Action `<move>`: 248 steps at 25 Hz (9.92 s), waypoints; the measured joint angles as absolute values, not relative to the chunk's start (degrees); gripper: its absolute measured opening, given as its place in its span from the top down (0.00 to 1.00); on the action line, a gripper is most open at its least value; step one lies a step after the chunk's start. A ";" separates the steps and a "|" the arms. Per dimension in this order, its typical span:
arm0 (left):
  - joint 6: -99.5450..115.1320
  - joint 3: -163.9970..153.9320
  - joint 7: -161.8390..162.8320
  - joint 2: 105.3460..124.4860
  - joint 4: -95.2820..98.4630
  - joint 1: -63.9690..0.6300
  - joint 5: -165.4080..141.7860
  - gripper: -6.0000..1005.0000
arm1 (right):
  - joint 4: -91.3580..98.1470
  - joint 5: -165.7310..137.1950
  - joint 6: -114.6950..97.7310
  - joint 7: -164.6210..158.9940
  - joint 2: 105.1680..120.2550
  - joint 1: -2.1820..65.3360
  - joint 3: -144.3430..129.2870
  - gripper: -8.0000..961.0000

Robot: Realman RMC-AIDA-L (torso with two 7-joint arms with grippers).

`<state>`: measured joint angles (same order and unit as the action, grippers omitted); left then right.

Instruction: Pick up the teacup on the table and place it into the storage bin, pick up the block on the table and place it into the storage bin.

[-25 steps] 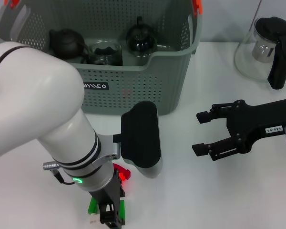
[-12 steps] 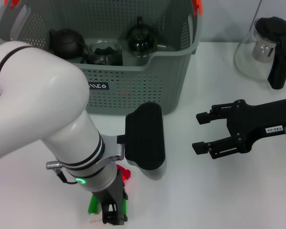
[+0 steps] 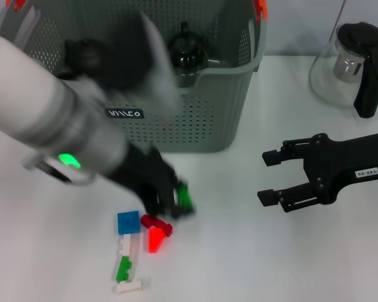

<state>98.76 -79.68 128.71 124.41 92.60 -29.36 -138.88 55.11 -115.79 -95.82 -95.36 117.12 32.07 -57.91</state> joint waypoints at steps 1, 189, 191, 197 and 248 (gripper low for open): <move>99.09 -75.92 128.55 124.36 92.98 -29.46 -137.28 0.59 | 55.11 -115.84 -95.92 -95.36 117.12 31.96 -57.91 0.10; 95.89 -99.46 122.95 124.53 83.69 -23.96 -153.02 0.56 | 46.14 -115.93 -92.89 -95.39 118.57 36.04 -57.67 0.10; 95.66 -99.54 122.96 124.49 83.62 -23.99 -153.02 0.55 | 46.14 -115.92 -92.88 -95.38 118.57 36.04 -57.71 0.10; 95.44 -99.58 122.96 124.45 83.54 -23.99 -153.02 0.56 | 46.14 -115.92 -92.88 -95.36 118.65 36.10 -57.88 0.10; 94.35 -99.99 123.99 124.37 82.85 -24.07 -153.16 0.81 | 46.14 -116.01 -93.70 -95.27 118.47 35.76 -58.65 0.10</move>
